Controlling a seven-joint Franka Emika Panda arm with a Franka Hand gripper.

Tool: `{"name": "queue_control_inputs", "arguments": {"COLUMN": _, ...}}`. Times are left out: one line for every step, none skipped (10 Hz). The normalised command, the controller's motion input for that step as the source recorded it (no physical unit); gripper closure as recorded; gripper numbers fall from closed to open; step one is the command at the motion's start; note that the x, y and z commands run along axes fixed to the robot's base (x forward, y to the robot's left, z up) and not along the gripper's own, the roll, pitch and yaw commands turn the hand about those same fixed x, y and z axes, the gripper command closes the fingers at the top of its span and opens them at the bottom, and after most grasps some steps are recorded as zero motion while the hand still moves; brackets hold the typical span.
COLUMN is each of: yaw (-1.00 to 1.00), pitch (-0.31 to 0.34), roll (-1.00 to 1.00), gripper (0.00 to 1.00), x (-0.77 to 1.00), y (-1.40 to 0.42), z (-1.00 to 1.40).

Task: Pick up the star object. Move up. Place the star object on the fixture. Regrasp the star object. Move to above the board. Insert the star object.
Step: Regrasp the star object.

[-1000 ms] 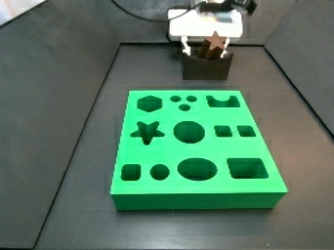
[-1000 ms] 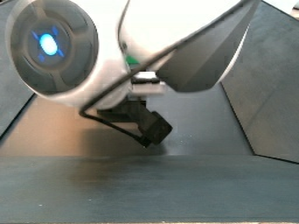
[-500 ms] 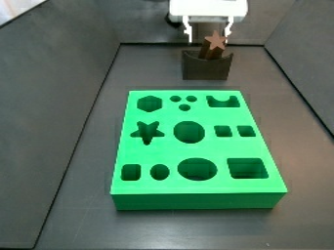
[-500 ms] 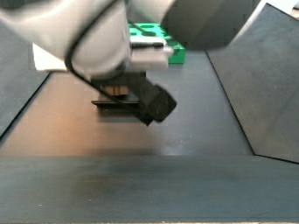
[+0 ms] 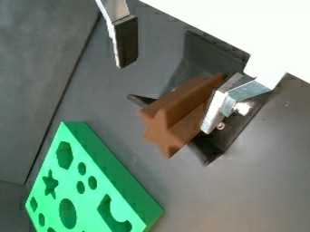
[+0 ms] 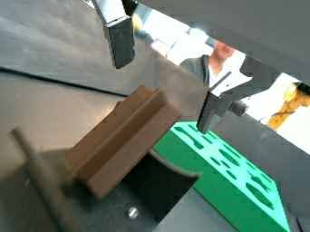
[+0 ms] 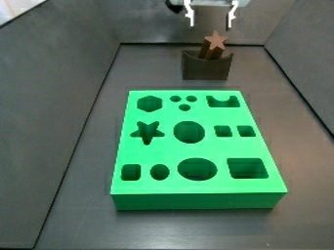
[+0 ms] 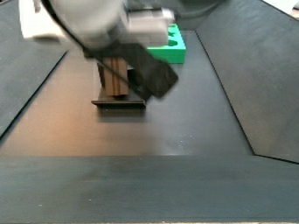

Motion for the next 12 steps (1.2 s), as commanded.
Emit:
{"name": "queue_control_inputs", "arguments": {"yaw": 0.02, "pitch": 0.046, "roll": 1.0, "gripper": 0.0, "x": -0.12, "y": -0.91, "z": 1.0}}
{"name": "queue_control_inputs", "arguments": {"yaw": 0.02, "pitch": 0.04, "roll": 1.0, "gripper": 0.0, "x": -0.13, "y": -0.92, "z": 1.0}}
{"name": "queue_control_inputs", "arguments": {"yaw": 0.02, "pitch": 0.033, "roll": 1.0, "gripper": 0.0, "x": -0.13, "y": -0.87, "z": 0.91}}
{"name": "queue_control_inputs", "arguments": {"yaw": 0.02, "pitch": 0.031, "roll": 1.0, "gripper": 0.0, "x": -0.1, "y": -0.71, "z": 0.71}}
{"name": "queue_control_inputs", "arguments": {"yaw": 0.02, "pitch": 0.028, "roll": 1.0, "gripper": 0.0, "x": -0.07, "y": -0.48, "z": 0.41}}
{"name": "queue_control_inputs", "arguments": {"yaw": 0.02, "pitch": 0.026, "roll": 1.0, "gripper": 0.0, "x": -0.06, "y": -0.35, "z": 0.26}}
{"name": "queue_control_inputs", "arguments": {"yaw": 0.02, "pitch": 0.022, "roll": 1.0, "gripper": 0.0, "x": -0.04, "y": -0.1, "z": 0.02}}
{"name": "queue_control_inputs", "arguments": {"yaw": 0.02, "pitch": 0.022, "roll": 1.0, "gripper": 0.0, "x": -0.03, "y": -0.04, "z": 0.02}}
{"name": "queue_control_inputs", "arguments": {"yaw": 0.02, "pitch": 0.018, "roll": 1.0, "gripper": 0.0, "x": -0.03, "y": -0.03, "z": 0.04}}
{"name": "queue_control_inputs", "arguments": {"yaw": 0.02, "pitch": 0.015, "roll": 1.0, "gripper": 0.0, "x": -0.03, "y": -0.04, "z": 0.03}}
{"name": "queue_control_inputs", "arguments": {"yaw": 0.02, "pitch": 0.007, "roll": 1.0, "gripper": 0.0, "x": -0.04, "y": -0.03, "z": 0.01}}
{"name": "queue_control_inputs", "arguments": {"yaw": 0.02, "pitch": 0.002, "roll": 1.0, "gripper": 0.0, "x": -0.04, "y": -0.03, "z": 0.02}}
